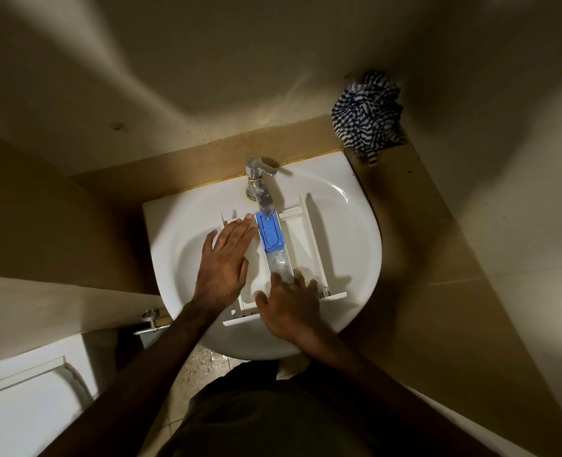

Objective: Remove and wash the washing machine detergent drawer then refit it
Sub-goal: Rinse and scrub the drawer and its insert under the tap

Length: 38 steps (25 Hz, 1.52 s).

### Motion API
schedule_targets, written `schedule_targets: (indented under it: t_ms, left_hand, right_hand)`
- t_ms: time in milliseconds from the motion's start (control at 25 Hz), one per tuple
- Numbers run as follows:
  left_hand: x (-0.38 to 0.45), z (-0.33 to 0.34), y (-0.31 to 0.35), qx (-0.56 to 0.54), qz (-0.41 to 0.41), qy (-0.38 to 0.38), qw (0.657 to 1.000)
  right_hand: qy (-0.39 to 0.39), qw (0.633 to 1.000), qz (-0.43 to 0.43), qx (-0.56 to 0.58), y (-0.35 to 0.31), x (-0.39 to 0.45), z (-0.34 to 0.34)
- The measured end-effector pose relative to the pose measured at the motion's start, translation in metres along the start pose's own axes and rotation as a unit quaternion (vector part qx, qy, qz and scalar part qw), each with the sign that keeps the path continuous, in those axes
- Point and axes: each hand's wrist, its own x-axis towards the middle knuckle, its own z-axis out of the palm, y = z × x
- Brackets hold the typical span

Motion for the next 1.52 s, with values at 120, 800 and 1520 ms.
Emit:
schedule_targets:
  t_ms: [120,800,1520]
  left_hand:
    - [-0.001,0.0,0.0,-0.001,0.002,0.002,1.0]
    - [-0.002,0.006,-0.005,-0.006,0.008,0.018,1.0]
    - [-0.001,0.007,-0.006,0.005,0.009,0.021,1.0]
  right_hand:
    - [-0.017,0.998,-0.028,-0.056,0.013,-0.004,-0.007]
    - [-0.001,0.998,-0.059,-0.02,0.011,0.022,0.0]
    - [-0.041,0.995,-0.082,-0.05,0.025,0.012,-0.005]
